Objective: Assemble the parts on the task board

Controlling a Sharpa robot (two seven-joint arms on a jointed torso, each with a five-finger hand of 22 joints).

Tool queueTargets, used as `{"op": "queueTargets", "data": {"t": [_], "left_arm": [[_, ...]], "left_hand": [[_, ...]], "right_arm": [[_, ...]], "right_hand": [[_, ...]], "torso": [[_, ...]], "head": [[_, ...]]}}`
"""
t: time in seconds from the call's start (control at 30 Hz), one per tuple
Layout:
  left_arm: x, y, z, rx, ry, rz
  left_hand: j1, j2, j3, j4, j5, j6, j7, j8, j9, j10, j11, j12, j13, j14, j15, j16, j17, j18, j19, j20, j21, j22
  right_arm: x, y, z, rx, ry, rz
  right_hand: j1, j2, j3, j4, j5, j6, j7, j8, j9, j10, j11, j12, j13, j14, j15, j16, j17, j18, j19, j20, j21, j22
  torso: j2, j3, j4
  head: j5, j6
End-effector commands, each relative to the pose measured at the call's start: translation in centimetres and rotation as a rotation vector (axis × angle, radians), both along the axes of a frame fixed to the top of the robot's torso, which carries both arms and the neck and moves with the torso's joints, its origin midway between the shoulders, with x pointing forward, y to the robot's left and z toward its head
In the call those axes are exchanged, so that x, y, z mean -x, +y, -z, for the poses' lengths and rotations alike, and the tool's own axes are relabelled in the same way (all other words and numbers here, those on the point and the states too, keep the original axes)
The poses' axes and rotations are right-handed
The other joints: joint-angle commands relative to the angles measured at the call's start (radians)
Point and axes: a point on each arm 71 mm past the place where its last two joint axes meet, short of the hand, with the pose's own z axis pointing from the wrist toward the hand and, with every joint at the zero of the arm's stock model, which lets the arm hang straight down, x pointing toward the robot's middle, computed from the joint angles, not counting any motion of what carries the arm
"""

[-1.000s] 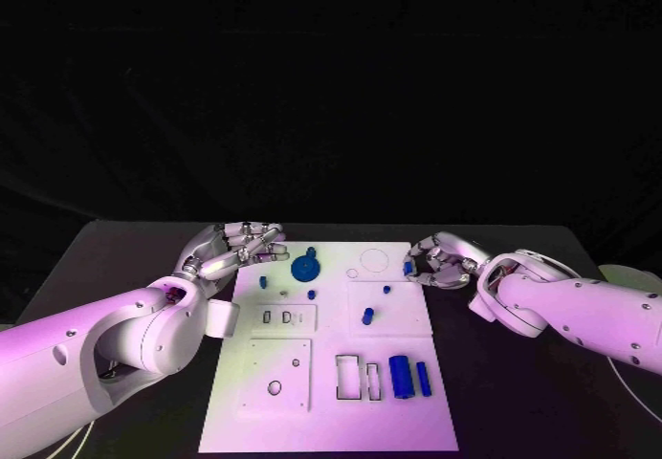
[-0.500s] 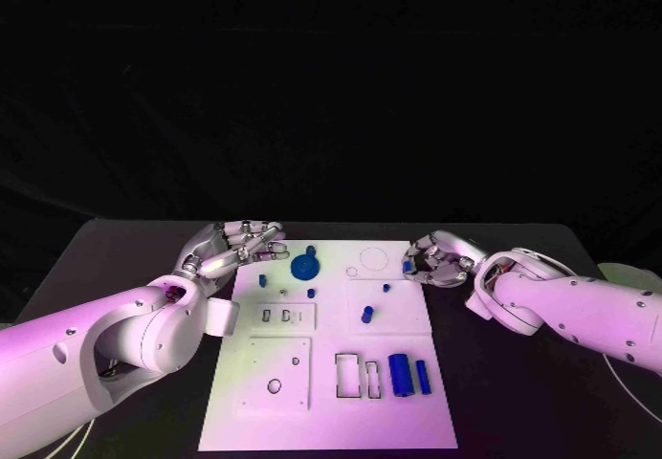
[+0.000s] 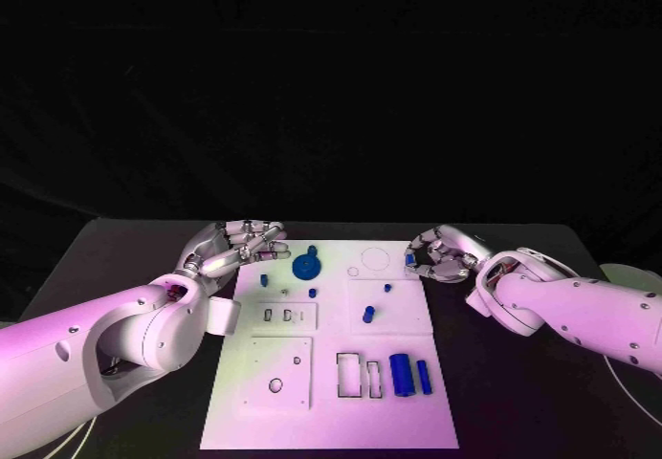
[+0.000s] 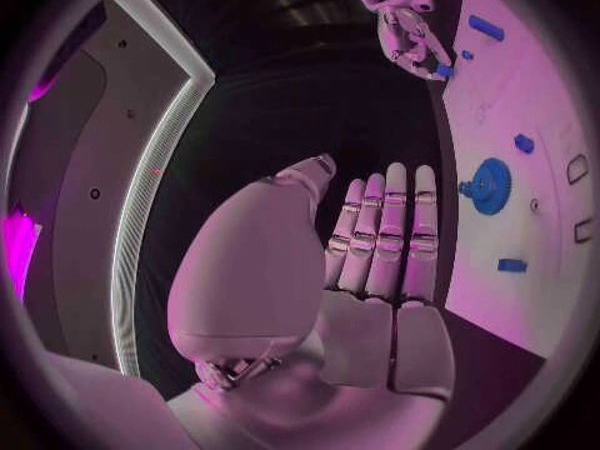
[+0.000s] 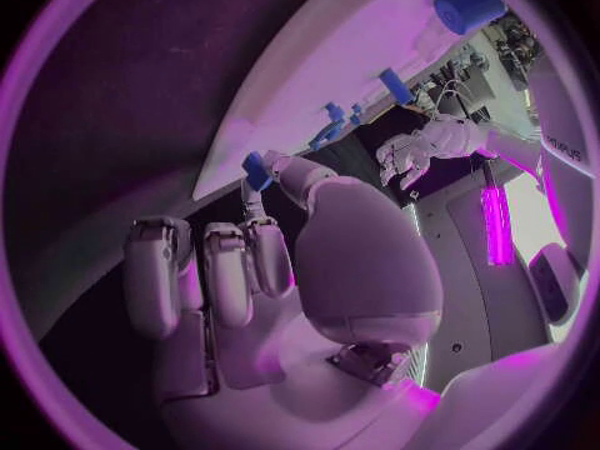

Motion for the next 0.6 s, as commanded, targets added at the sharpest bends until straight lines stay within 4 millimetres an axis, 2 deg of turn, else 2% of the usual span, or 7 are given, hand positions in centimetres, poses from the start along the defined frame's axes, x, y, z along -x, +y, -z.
{"op": "queueTargets", "data": {"t": [0.03,0.17,0.23,0.43,0.6], "left_arm": [[0.0,-0.2,-0.1,0.010,-0.002,0.018],[0.0,-0.1,0.0,0.009,-0.001,0.016],[-0.1,-0.1,0.0,0.009,-0.001,0.015],[-0.4,0.0,0.2,0.007,0.001,0.008],[-0.9,0.1,0.5,0.003,0.000,-0.004]], "left_hand": [[-0.010,0.002,0.005,0.002,-0.003,0.001,0.004,-0.006,-0.001,0.003,0.002,-0.002,0.001,0.000,0.004,-0.004,0.001,0.006,0.006,0.003,-0.006,-0.001],[-0.010,0.002,0.005,0.002,-0.003,0.001,0.004,-0.006,-0.001,0.003,0.002,-0.002,0.001,0.000,0.004,-0.004,0.001,0.006,0.006,0.003,-0.006,-0.001],[-0.010,0.002,0.005,0.002,-0.003,0.001,0.004,-0.006,-0.001,0.003,0.002,-0.002,0.001,0.000,0.004,-0.004,0.001,0.006,0.006,0.003,-0.006,-0.001],[-0.010,0.002,0.006,0.001,-0.003,0.001,0.004,-0.007,-0.001,0.003,0.002,-0.003,0.001,0.000,0.004,-0.004,0.001,0.006,0.006,0.003,-0.006,-0.001],[-0.010,0.002,0.006,0.001,-0.003,0.001,0.004,-0.007,-0.001,0.003,0.002,-0.003,0.001,0.000,0.004,-0.004,0.001,0.006,0.006,0.003,-0.006,-0.001]], "right_arm": [[0.3,0.3,-0.5,-0.006,-0.054,0.014],[0.8,1.4,-1.2,-0.009,-0.049,0.010],[1.1,2.1,-1.6,-0.005,-0.044,0.006],[1.9,5.9,-2.6,0.009,-0.020,-0.031],[2.5,10.2,-2.8,0.019,0.005,-0.089]], "right_hand": [[0.005,0.021,0.008,0.001,-0.001,0.026,-0.018,0.020,0.021,0.002,-0.005,0.004,0.106,0.090,-0.007,0.005,0.206,-0.008,0.011,-0.008,0.004,0.143],[0.002,0.026,0.011,0.002,-0.002,0.026,-0.019,0.023,0.024,0.001,-0.006,0.002,0.104,0.090,-0.009,0.005,0.207,-0.008,0.011,-0.010,0.004,0.143],[-0.007,0.034,0.011,0.006,-0.032,0.018,-0.020,0.026,0.027,-0.002,-0.007,-0.003,0.100,0.090,-0.010,0.004,0.204,-0.007,0.007,-0.012,0.000,0.139],[-0.013,0.040,0.014,0.009,-0.042,0.013,-0.020,0.029,0.030,-0.004,-0.007,-0.006,0.096,0.089,-0.011,0.004,0.203,-0.008,0.009,-0.013,0.000,0.140],[-0.018,0.042,0.014,0.012,-0.041,0.010,-0.020,0.029,0.031,-0.004,-0.007,-0.007,0.095,0.089,-0.011,0.004,0.202,-0.007,0.008,-0.014,-0.001,0.139]], "torso": [[-0.002,-0.0012,-0.0015],[-0.005,-0.0025,-0.0029],[-0.008,-0.0042,-0.0040],[-0.020,-0.0088,-0.0054],[-0.030,-0.0130,-0.0010]], "head": [[0.004,0.001],[0.005,0.002],[0.007,0.001],[0.020,-0.008],[0.046,-0.025]]}}
